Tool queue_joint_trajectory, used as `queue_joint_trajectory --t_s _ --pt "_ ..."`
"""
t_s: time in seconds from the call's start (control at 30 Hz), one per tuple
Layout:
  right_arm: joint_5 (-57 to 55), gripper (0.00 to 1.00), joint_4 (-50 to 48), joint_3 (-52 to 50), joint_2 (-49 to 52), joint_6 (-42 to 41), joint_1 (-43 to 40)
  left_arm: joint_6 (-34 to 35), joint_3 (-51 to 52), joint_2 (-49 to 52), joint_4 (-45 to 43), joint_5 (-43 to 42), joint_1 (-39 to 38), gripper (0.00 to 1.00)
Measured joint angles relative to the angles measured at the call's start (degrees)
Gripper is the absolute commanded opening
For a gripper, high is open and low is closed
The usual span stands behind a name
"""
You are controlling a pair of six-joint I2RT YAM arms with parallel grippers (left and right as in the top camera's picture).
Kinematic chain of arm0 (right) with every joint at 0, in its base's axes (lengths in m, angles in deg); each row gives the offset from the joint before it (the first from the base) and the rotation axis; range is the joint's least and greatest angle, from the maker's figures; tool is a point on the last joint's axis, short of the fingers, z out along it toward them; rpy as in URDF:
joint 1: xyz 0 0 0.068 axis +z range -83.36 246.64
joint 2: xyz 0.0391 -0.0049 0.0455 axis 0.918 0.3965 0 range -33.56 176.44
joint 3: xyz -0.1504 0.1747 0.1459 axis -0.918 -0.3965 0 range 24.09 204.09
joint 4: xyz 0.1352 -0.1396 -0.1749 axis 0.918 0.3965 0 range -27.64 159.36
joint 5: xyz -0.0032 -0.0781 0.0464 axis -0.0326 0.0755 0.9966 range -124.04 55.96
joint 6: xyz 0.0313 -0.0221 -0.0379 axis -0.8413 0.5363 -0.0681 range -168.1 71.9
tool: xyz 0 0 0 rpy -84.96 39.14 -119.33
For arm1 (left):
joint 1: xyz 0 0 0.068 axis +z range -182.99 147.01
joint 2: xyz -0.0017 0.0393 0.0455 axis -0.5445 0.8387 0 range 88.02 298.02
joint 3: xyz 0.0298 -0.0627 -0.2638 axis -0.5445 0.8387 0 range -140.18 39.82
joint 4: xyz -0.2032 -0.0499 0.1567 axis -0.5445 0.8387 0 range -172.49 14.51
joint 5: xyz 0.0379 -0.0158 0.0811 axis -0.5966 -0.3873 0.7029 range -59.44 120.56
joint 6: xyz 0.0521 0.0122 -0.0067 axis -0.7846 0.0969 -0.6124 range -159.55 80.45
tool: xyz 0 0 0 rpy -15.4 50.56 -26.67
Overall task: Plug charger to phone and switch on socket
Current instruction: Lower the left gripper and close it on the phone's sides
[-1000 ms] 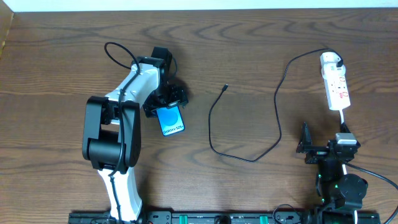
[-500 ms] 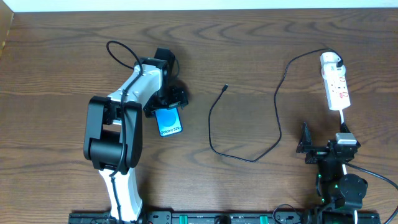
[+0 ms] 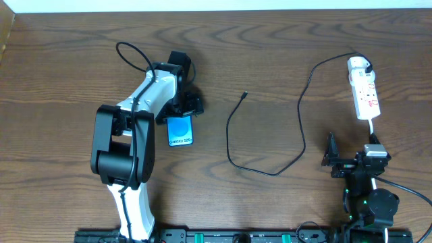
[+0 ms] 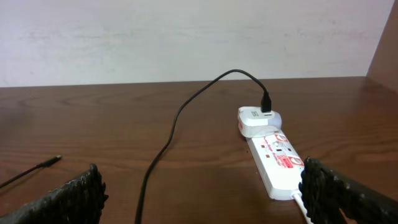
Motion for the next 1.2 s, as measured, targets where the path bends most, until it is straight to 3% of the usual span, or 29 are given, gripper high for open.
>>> queue_joint_trajectory --t_s 0.43,1.2 --pt "0.0 0.99 0.0 0.0 0.0 0.0 0.0 -15.45 -0.02 -0.15 -0.15 2.4 0.07 0.98" --pt "0.0 0.99 0.0 0.0 0.0 0.0 0.0 -18.47 0.02 -0.13 2.29 -2.97 0.22 0.98"
